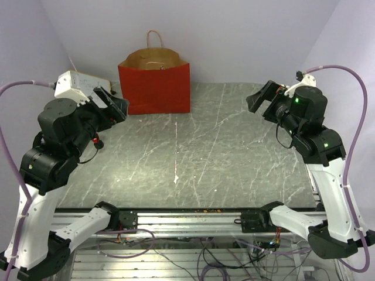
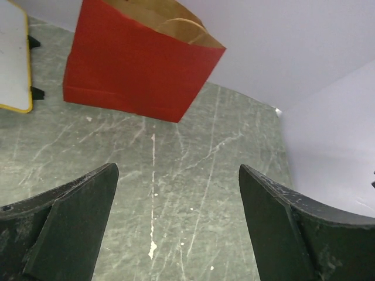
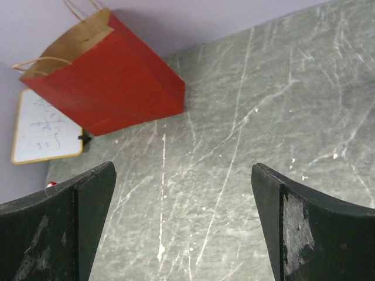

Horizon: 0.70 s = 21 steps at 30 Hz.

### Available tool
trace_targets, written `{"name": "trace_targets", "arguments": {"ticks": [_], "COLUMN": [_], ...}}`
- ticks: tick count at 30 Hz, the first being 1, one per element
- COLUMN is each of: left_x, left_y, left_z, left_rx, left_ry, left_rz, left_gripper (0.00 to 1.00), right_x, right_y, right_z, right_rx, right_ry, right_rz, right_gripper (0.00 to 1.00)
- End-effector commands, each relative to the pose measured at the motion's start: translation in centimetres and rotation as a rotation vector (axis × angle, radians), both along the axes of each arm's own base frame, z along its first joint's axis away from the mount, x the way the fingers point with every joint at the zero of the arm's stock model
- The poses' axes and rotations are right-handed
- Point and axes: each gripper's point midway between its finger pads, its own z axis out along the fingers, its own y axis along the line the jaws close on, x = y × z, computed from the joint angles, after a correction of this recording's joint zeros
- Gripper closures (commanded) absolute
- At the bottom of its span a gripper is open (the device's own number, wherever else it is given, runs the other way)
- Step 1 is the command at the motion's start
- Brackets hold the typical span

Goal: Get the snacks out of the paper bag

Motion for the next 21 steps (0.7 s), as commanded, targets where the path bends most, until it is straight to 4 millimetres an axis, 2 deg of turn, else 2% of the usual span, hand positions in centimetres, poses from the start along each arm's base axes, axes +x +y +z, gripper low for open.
{"name": "trace_targets", "arguments": {"ticks": [1, 10, 16, 21], "left_x": [1.8, 5.4, 8.5, 11.5], "left_y": [0.7, -0.4, -1.9, -2.7], "left_z": [-0.5, -2.7, -4.4, -5.6], "left_rx": [0.03, 0.042, 0.058, 0.078], "left_ry": [-0.003, 0.055, 0.123, 0.179], "left_rz": [0.048, 0.033, 0.005, -0.002], "left_gripper": [0.06, 0.06, 0.07, 0.07], "right_x": [0.7, 2.0, 2.4, 2.4], "right_y": [-0.8, -1.5, -2.3, -1.4], "right_z": [-1.8, -3.9, -4.4, -4.6], "right_rx": [-0.037, -0.049, -0.102, -0.13], "right_ry": [0.054, 0.114, 0.107, 0.093], "right_rz": [-0.018, -0.039, -0.052, 0.025], "right_gripper": [0.0, 0.0, 0.0, 0.0]}}
